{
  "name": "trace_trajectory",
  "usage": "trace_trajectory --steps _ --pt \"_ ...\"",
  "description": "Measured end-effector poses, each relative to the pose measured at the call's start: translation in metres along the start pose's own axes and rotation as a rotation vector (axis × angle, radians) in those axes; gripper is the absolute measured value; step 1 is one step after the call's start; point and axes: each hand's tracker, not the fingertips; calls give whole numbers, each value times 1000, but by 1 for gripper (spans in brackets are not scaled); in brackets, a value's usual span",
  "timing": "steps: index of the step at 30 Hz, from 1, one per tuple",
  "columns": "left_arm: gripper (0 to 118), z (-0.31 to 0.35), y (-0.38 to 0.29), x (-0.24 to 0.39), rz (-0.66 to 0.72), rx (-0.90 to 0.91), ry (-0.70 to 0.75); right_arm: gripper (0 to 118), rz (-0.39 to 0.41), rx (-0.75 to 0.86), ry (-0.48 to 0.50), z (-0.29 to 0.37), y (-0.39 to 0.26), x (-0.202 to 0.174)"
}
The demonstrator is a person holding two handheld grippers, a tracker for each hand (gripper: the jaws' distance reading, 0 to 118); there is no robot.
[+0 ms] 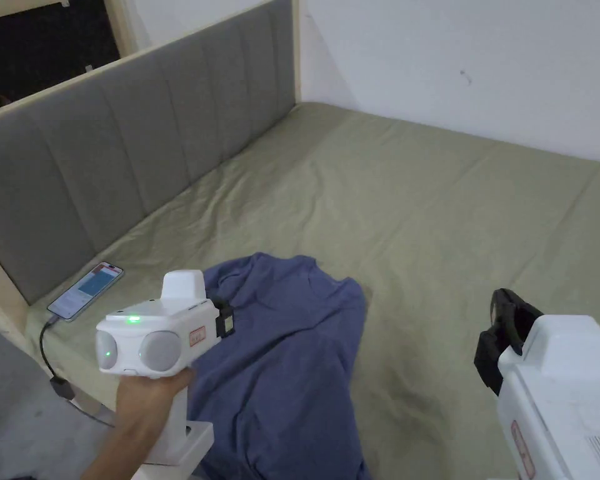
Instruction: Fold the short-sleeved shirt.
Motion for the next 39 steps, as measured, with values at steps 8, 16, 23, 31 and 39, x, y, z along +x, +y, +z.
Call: trace_trajectory --steps 8,16,23,31,39 --pt "118 -108 -23 24 -63 -310 40 0 -10 -61 -80 -5 -18 35" --pt "90 -129 -45 40 -127 -391 97 0 -16 -120 -142 0 -37 62" --pt "3 -109 -45 50 -202 -325 49 0 -43 -127 -164 9 -35 71" --pt "1 -44 -8 55 14 -151 -172 0 -61 -72 -176 36 -26 82" --pt "0 40 52 145 -117 15 -435 0 -86 -28 -227 72 -23 104"
